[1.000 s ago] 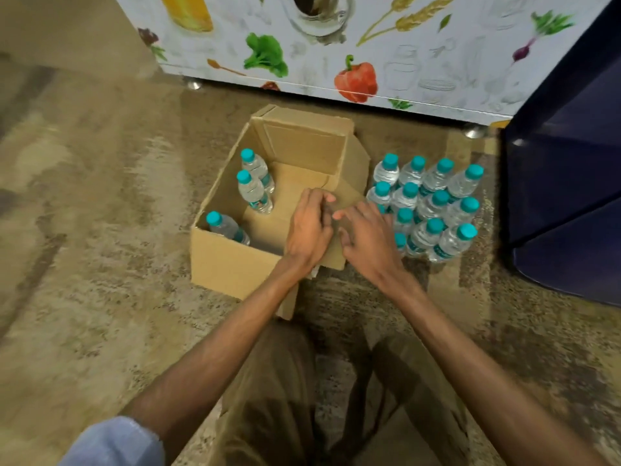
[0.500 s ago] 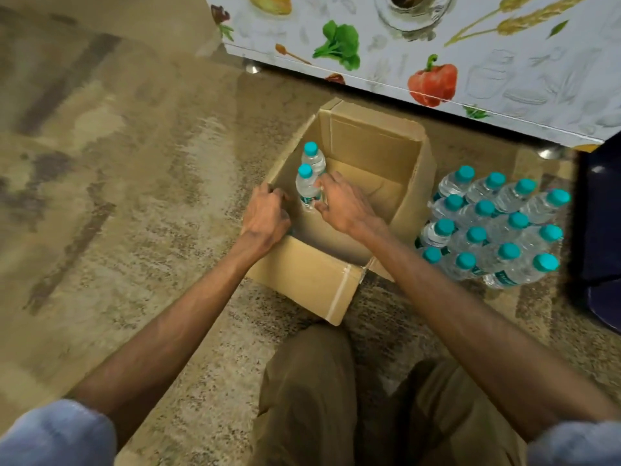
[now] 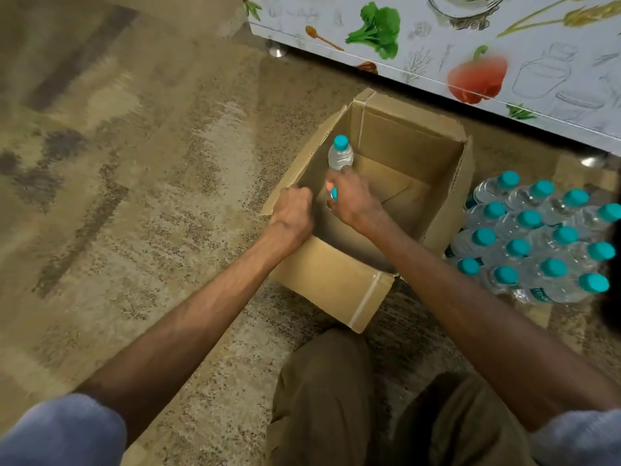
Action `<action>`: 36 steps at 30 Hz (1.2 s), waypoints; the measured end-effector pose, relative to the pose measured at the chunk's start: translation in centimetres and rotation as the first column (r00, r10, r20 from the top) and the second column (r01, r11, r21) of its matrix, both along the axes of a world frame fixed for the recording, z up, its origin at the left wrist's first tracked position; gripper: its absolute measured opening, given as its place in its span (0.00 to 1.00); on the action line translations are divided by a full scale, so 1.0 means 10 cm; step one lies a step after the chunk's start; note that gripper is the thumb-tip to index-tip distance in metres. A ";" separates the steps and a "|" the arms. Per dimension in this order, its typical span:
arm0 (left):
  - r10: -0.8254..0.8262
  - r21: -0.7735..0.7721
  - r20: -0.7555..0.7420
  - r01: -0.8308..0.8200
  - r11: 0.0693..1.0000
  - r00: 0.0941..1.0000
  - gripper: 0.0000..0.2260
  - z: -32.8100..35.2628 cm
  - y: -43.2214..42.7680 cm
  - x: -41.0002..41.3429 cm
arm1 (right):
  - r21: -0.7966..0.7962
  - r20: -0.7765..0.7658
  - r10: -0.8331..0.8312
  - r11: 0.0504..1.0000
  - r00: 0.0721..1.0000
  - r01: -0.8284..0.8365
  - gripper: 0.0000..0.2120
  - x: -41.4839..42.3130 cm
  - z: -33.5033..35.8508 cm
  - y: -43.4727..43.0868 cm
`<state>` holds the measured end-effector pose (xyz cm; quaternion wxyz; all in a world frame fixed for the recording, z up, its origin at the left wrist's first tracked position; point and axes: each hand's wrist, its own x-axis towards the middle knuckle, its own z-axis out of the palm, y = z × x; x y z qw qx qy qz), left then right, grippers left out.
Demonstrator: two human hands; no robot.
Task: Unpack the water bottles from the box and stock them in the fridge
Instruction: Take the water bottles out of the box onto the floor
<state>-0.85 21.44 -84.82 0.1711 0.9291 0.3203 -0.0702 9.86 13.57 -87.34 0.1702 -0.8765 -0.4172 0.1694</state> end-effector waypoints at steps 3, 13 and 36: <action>0.045 -0.008 0.013 -0.045 0.999 0.999 0.11 0.08 0.02 -0.02 | 0.048 -0.071 -0.058 0.997 0.996 0.061 0.09 0.00 0.00 -0.16; 0.108 -0.082 0.057 -0.103 0.991 0.993 0.21 0.41 -0.16 0.11 | 0.241 -0.075 -0.018 0.970 0.997 0.036 0.12 0.22 0.43 -0.96; -0.311 -0.273 0.434 0.452 0.849 0.845 0.19 1.66 -2.28 0.92 | 0.071 -0.099 -0.280 0.955 0.955 0.287 0.09 0.40 1.91 -3.49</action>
